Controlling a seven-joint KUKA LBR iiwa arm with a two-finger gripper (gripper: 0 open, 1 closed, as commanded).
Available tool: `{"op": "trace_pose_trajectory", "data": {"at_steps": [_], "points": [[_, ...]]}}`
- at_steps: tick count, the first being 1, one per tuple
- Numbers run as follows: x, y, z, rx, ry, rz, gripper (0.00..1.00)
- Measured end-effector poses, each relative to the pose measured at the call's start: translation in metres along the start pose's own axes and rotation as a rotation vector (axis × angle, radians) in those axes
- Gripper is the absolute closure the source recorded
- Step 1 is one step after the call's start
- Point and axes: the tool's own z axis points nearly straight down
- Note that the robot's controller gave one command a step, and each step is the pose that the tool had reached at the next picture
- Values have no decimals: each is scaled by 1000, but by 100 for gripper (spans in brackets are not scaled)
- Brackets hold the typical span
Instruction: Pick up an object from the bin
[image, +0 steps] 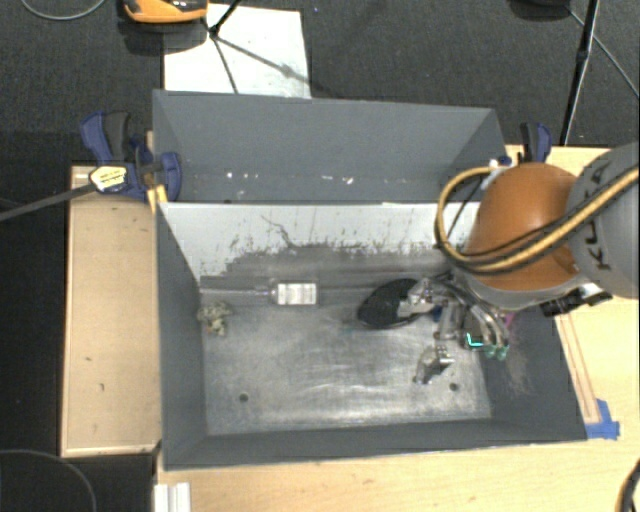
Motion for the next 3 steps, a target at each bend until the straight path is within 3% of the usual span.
{"op": "trace_pose_trajectory", "data": {"at_steps": [1, 2, 3], "points": [[-63, -45, 49, 5, -32, -163, 0], [-67, -46, 47, 6, -44, -161, 100], [-63, -34, -53, 2, -16, -137, 100]]}}
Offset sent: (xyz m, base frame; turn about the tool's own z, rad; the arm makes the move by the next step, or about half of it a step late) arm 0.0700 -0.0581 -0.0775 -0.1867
